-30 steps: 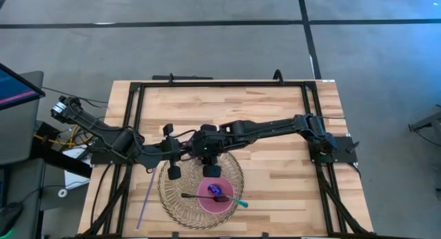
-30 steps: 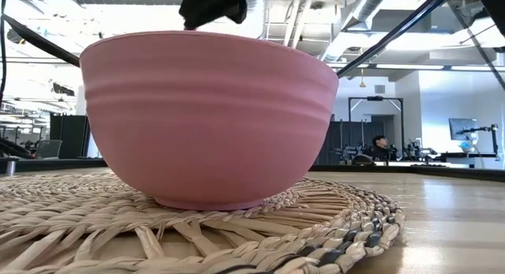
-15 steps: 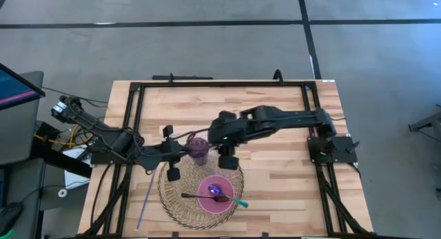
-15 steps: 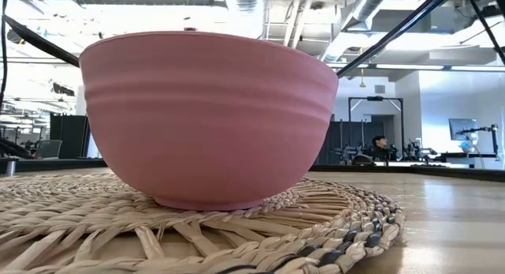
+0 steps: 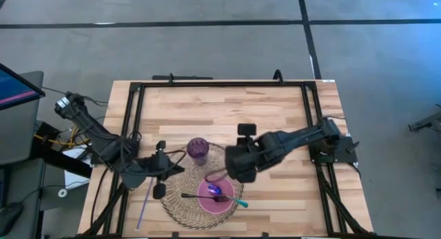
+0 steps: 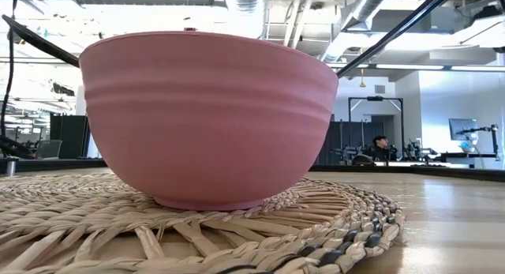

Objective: Pick & Place Utensil
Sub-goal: Put the purple straw into the purple cup

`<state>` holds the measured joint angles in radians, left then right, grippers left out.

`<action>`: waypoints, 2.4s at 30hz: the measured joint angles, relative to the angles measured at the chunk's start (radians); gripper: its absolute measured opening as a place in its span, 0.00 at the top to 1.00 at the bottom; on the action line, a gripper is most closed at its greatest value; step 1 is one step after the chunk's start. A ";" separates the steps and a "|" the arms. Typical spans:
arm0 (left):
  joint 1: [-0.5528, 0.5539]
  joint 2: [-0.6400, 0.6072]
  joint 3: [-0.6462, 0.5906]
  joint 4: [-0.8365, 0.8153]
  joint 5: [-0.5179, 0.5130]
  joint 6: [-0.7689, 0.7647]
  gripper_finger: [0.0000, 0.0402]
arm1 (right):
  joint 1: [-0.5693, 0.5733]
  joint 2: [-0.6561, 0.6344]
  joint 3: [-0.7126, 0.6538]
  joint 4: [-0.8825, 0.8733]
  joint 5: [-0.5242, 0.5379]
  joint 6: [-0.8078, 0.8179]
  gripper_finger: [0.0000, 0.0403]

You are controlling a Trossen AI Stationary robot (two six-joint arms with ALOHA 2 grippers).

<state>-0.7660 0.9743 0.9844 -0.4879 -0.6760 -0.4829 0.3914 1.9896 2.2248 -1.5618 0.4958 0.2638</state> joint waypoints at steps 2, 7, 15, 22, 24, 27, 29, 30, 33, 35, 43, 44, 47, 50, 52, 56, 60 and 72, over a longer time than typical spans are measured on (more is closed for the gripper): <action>-0.018 -0.005 0.000 -0.038 -0.007 -0.059 0.92 | 0.021 -0.033 -0.052 0.003 0.000 0.000 0.70; -0.027 -0.014 0.000 -0.138 -0.006 -0.154 0.84 | 0.041 -0.139 -0.260 0.030 -0.001 0.092 0.71; -0.027 -0.027 0.000 -0.384 0.099 -0.412 0.78 | 0.041 -0.425 -0.785 0.358 -0.007 0.224 0.71; -0.027 -0.004 0.000 -0.695 0.242 -0.819 0.78 | 0.039 -0.599 -1.105 0.745 -0.026 0.170 0.71; -0.021 0.011 0.000 -0.739 0.229 -0.889 0.78 | 0.039 -0.627 -1.165 0.831 -0.026 0.135 0.71; 0.001 0.039 0.000 -0.742 0.223 -0.917 0.78 | 0.037 -0.645 -1.220 0.922 -0.026 0.103 0.71; 0.014 0.062 0.000 -0.743 0.231 -0.920 0.78 | 0.036 -0.649 -1.238 0.936 -0.029 0.104 0.71; 0.022 0.074 0.000 -0.743 0.245 -0.921 0.77 | 0.036 -0.649 -1.239 0.935 -0.035 0.103 0.71; 0.036 0.114 0.000 -0.745 0.281 -0.921 0.75 | 0.036 -0.649 -1.239 0.938 -0.078 0.103 0.71; 0.038 0.143 0.000 -0.745 0.288 -0.925 0.72 | 0.036 -0.649 -1.239 0.950 -0.095 0.099 0.71; 0.037 0.222 -0.106 -0.742 0.319 -1.014 0.60 | 0.032 -0.649 -1.239 0.974 -0.132 0.015 0.71; 0.037 0.224 -0.136 -0.741 0.343 -1.046 0.59 | 0.032 -0.649 -1.239 0.974 -0.132 -0.003 0.71; 0.029 0.226 -0.228 -0.714 0.408 -1.160 0.56 | 0.031 -0.649 -1.239 0.974 -0.132 -0.061 0.71; 0.018 0.226 -0.304 -0.594 0.459 -1.206 0.55 | 0.028 -0.649 -1.239 0.977 -0.131 -0.103 0.71; 0.005 0.226 -0.340 -0.488 0.478 -1.208 0.55 | 0.023 -0.649 -1.239 0.985 -0.131 -0.114 0.71; -0.015 0.226 -0.372 -0.351 0.486 -1.209 0.57 | -0.001 -0.649 -1.239 1.004 -0.131 -0.117 0.71; -0.034 0.226 -0.374 -0.330 0.492 -1.209 0.58 | -0.026 -0.649 -1.239 1.018 -0.131 -0.116 0.71; -0.054 0.225 -0.426 -0.307 0.441 -1.199 0.66 | -0.032 -0.649 -1.239 1.021 -0.132 -0.071 0.71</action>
<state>-0.8196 1.1995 0.5581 -0.7951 -0.2354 -1.6818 0.3592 1.3411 0.9859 -0.5407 0.3637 0.1925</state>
